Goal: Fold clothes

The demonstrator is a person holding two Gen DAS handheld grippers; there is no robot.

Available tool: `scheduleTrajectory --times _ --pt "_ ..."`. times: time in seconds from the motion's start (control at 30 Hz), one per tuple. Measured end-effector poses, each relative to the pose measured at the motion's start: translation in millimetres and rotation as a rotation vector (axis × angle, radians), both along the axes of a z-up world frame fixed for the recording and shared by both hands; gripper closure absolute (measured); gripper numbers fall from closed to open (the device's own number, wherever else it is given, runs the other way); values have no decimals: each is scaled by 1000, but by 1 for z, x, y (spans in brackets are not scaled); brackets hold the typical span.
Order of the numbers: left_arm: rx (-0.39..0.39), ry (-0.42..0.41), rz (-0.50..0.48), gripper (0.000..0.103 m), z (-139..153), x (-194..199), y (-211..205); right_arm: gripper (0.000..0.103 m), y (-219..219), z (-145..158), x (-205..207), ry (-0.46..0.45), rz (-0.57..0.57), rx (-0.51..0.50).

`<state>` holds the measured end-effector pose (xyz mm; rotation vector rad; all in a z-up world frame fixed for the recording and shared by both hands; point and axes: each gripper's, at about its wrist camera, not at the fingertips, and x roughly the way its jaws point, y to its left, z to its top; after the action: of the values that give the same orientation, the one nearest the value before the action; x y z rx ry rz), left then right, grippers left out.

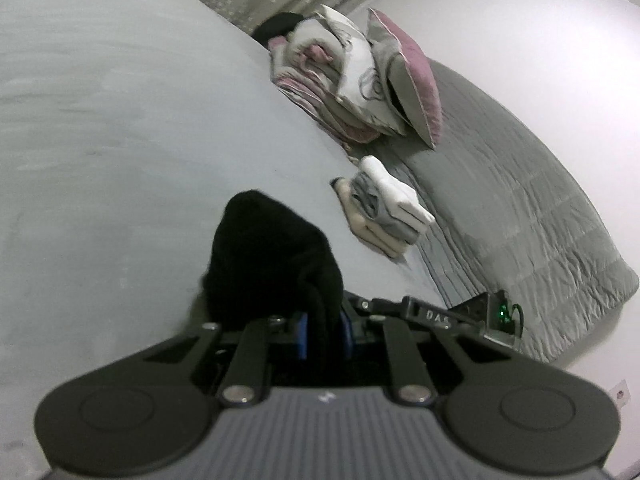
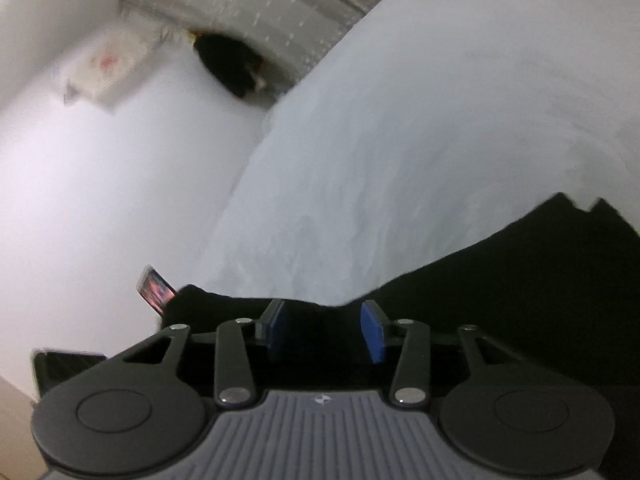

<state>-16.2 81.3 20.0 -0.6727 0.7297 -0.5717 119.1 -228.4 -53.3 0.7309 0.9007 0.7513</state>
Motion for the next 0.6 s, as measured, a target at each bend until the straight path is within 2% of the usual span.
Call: scheduleTrajectory --times 0.17,0.33,0.4,0.47,0.6 --pt "45 7 -48 89 -3 19 -42 56 -28 -7 3 73 -57 101" --pt "72 21 -95 88 -18 31 -67 51 -54 -22 3 152 -123 189" --pt "67 25 -117 83 -27 33 -74 50 -61 -28 2 177 -152 216" --pt "41 26 -140 63 -35 33 -76 48 -65 -33 2 192 -170 228" --pt "-9 17 -187 52 -41 31 -75 48 -66 -40 2 213 -171 229"
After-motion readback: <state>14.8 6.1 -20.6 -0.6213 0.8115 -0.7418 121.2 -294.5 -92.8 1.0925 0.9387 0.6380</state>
